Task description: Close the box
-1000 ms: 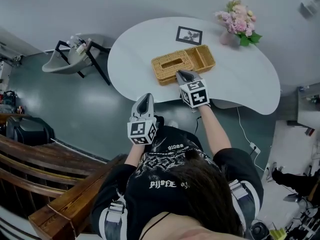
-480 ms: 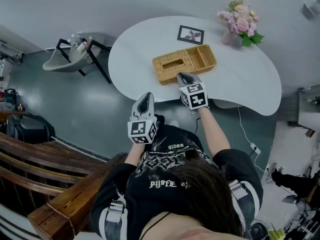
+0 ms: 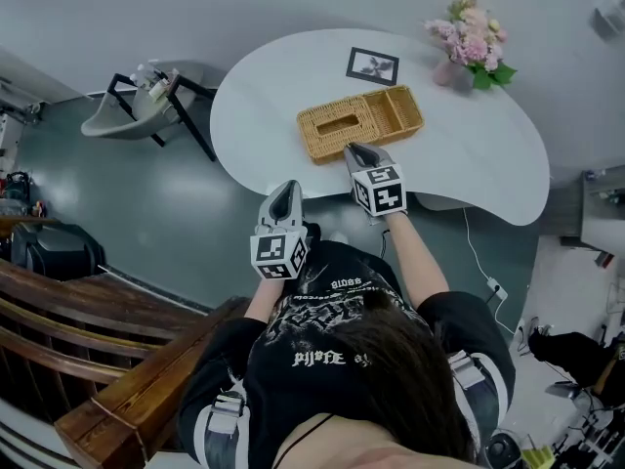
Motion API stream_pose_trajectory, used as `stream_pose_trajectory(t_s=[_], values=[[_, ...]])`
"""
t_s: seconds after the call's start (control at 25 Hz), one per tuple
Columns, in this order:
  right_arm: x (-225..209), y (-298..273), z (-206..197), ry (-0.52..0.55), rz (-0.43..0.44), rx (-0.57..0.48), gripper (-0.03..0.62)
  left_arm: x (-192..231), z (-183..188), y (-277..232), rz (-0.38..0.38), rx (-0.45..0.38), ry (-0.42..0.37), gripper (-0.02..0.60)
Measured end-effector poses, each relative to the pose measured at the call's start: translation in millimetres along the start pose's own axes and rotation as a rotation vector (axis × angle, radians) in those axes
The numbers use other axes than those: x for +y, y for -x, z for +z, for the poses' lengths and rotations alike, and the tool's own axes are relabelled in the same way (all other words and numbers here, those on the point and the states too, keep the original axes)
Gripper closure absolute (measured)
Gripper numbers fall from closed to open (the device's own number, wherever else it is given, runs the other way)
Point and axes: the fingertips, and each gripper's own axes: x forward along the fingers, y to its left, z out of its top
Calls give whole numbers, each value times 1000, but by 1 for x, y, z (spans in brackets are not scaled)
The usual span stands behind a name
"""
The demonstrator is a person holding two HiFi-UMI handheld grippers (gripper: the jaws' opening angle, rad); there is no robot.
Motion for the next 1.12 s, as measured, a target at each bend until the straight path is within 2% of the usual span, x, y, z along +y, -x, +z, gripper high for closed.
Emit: stream_pose_trajectory(t_s=[0.12, 0.32, 0.52, 0.64, 0.72, 1.12], values=[[5, 7, 1, -47, 29, -46, 424, -3, -3, -2, -11, 6, -4, 555], [-4, 21, -2, -64, -20, -100, 422, -8, -2, -10, -26, 7, -9, 555], [-17, 36, -18, -82, -94, -110, 455, -14, -3, -14, -37, -6, -24, 556], [-31, 45, -27, -116, -165, -120, 540, -18, -5, -19, -46, 0, -30, 556], [-37, 49, -32, -127, -191, -121, 562, -21, -6, -21, -52, 1, -33, 555], [-34, 58, -36, -80, -196, -125, 569, -24, -8, -23, -50, -5, -49, 556]])
